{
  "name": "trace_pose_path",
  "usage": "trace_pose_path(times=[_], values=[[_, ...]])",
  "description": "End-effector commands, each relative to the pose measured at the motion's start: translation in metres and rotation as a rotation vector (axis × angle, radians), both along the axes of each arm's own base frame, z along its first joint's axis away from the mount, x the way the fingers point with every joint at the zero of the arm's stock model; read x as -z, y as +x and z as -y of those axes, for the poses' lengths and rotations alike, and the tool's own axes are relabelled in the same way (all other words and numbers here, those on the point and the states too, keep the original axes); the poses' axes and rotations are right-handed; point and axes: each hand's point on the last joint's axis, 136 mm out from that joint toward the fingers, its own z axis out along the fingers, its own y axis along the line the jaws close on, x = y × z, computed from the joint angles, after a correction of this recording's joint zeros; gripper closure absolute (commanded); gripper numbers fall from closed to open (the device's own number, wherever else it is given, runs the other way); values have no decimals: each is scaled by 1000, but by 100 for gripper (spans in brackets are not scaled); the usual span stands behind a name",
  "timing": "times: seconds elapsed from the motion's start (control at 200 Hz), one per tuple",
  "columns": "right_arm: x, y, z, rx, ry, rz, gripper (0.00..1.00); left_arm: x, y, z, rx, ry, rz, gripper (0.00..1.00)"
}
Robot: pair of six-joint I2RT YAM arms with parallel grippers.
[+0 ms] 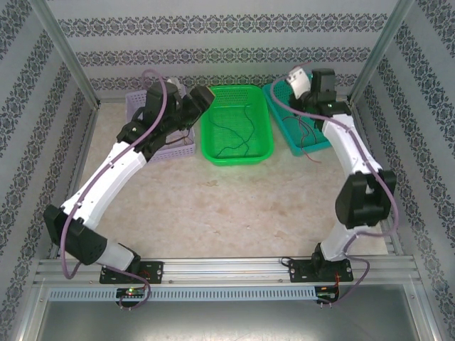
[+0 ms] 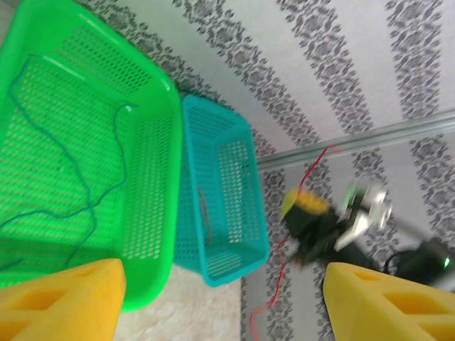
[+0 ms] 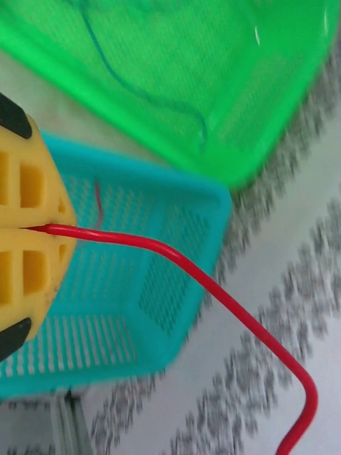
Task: Untangle the cables
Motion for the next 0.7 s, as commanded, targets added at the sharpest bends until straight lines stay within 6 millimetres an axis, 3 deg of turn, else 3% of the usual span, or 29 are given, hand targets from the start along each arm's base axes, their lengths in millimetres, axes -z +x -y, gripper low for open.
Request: trace_pose_path(times=[0.0,0.09,0.175,0.22,0.325,0.44,0.565,0.694], values=[[-23,57,43,229,-7,156,100,21,-19,-4,9,66,-25,27],[-20,96,61,313,13,229,100,30,-28,-5,10,79,-38,29],[-13,125,66,327,18,288,100,39,-35,-6,7,90,-53,30],[-9,136,68,330,24,303,100,43,-37,-6,5,94,-59,30],[23,150,80,391,69,257,100,53,-41,-8,-5,88,-78,31],[67,145,75,380,82,142,100,62,-42,-6,-1,82,-98,32],[113,125,75,404,87,-44,100,59,-41,-4,8,78,-96,32],[131,105,77,447,146,-168,100,53,-38,0,24,79,-85,33]])
